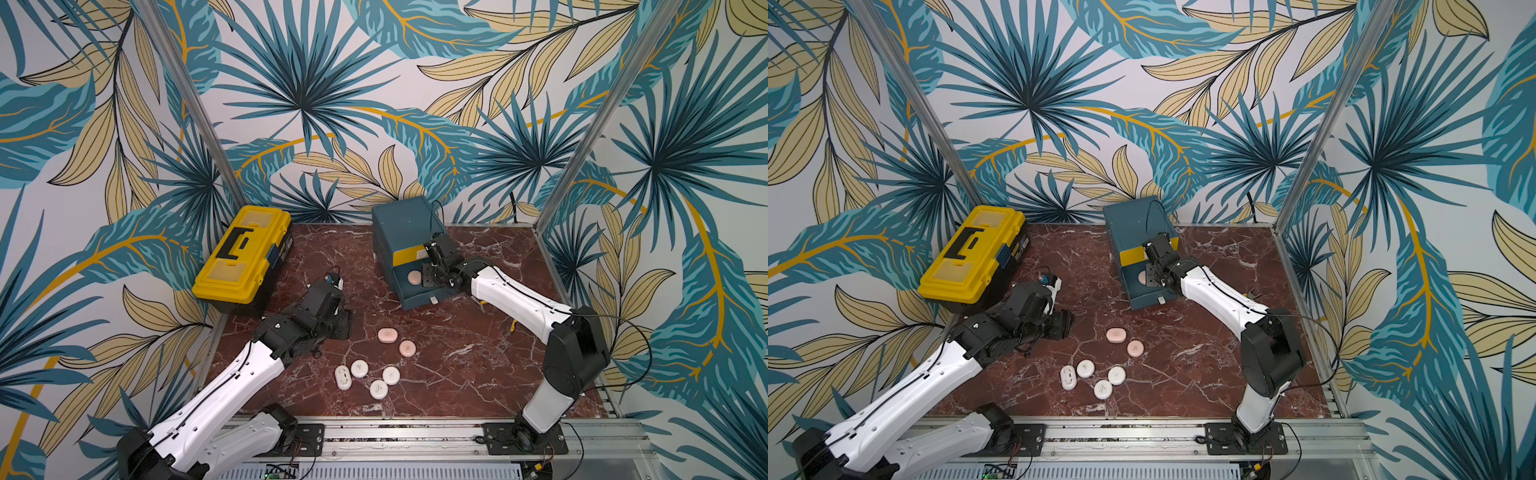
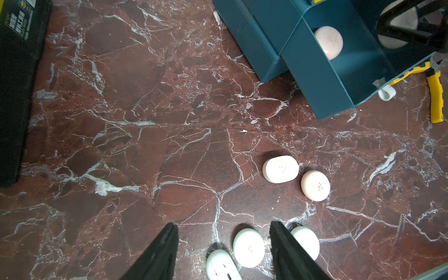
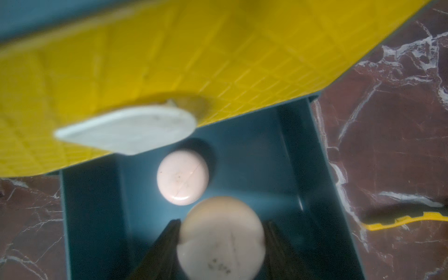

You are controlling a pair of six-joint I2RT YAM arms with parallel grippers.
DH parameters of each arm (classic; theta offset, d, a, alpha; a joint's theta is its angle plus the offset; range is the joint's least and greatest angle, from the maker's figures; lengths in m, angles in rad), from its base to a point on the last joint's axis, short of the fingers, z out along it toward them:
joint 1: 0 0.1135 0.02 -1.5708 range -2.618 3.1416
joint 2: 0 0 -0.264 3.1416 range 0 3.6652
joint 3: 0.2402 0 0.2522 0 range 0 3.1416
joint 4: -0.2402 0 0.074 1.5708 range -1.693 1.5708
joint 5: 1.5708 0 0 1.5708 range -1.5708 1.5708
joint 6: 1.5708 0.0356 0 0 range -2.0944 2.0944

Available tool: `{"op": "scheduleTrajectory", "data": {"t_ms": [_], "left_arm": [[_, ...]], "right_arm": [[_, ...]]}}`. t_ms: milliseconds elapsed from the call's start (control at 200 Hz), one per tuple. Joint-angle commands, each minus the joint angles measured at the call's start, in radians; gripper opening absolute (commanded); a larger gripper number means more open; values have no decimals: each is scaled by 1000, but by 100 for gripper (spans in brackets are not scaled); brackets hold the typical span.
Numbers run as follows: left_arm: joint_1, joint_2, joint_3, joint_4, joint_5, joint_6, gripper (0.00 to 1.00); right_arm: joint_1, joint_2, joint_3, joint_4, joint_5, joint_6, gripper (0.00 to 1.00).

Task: Put the bluetooth earphones in the drawer according to color
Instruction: Place the bluetooth earphone in the drawer.

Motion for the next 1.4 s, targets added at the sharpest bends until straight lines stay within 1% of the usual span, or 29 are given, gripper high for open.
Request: {"op": "scheduleTrajectory", "data": {"t_ms": [0,325,571,721,886,1036,1142,1292,1397], "left_arm": [[2,-16,14,-14,-16,10,65],[2,-5,20,-13,-24,21,65],[3,-2,11,-10,-25,18,65],[2,-6,9,-13,-30,18,65],[3,-9,8,-13,-34,16,65],[3,-6,4,-7,-30,13,65],[3,-1,-1,-5,-19,9,66],[2,4,-10,5,-4,-1,66],[2,3,-15,14,-3,-2,66]], "right_arm": [[-14,33,12,8,-5,-13,48],[-41,57,4,14,-4,-27,54],[-50,68,3,19,-27,-28,65],[-51,34,9,22,-43,-31,68],[-49,-92,-2,37,-76,-40,68],[-19,-265,-43,40,-80,-65,69],[17,-390,-105,20,-70,-58,69],[117,-519,-265,-13,-40,14,69],[228,-553,-398,-14,15,77,71]]}}
